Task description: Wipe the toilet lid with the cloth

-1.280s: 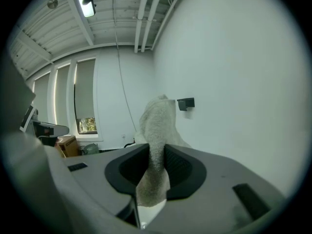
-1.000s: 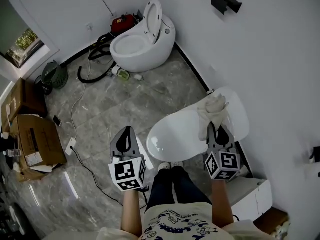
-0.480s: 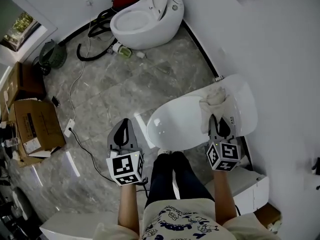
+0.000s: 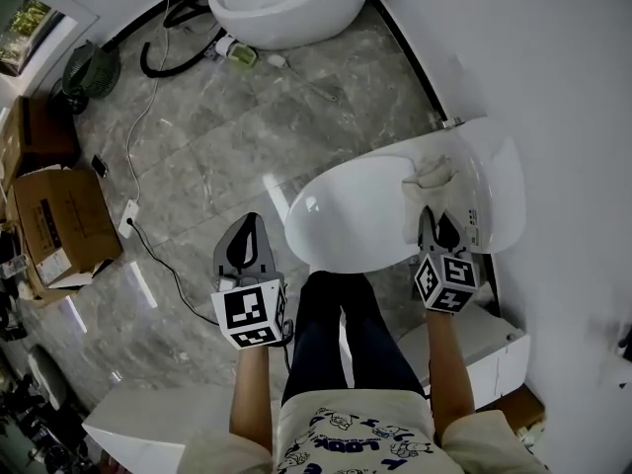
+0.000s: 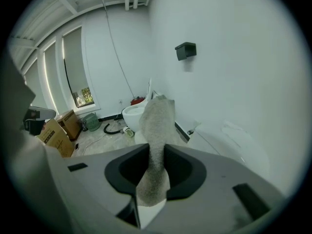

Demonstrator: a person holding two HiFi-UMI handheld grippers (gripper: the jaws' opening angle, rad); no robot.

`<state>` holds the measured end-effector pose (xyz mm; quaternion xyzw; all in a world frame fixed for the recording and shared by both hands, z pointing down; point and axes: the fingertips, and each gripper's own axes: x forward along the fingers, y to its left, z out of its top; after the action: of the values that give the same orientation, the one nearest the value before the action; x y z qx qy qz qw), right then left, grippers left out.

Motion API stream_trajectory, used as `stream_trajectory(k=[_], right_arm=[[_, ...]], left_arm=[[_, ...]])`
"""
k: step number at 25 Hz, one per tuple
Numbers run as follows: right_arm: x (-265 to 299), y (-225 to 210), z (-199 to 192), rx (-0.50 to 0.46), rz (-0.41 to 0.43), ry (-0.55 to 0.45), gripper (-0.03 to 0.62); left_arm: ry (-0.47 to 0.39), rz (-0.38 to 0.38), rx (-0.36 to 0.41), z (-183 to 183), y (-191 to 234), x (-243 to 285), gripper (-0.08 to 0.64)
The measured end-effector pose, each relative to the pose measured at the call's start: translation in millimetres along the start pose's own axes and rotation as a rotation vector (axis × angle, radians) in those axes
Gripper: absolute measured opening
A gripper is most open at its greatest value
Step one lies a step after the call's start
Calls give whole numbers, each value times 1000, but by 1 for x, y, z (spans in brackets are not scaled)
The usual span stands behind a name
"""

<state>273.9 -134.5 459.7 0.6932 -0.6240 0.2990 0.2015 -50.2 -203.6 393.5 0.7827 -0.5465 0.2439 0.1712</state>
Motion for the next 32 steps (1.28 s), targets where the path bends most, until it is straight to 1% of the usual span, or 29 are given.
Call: stream_trajectory(k=[5, 10, 16, 26, 29, 30, 32], right_arm=[[46, -25, -32, 14, -23, 56, 84], [87, -53, -58, 27, -56, 106, 84], [131, -67, -87, 49, -79, 161, 84], [196, -82, -128, -15, -72, 261, 84], [212, -84, -147, -44, -65, 321, 84], [216, -85, -154, -41, -65, 345, 84], [222, -88, -166, -5, -73, 390, 84]], left_arm=[[19, 7, 7, -18, -1, 28, 3], [35, 14, -3, -34, -3, 52, 3], [54, 17, -6, -52, 0, 70, 3], [64, 11, -9, -74, -12, 89, 3], [63, 11, -17, -79, -14, 93, 3], [65, 10, -21, -80, -15, 94, 3], [67, 10, -30, -83, -15, 95, 3]])
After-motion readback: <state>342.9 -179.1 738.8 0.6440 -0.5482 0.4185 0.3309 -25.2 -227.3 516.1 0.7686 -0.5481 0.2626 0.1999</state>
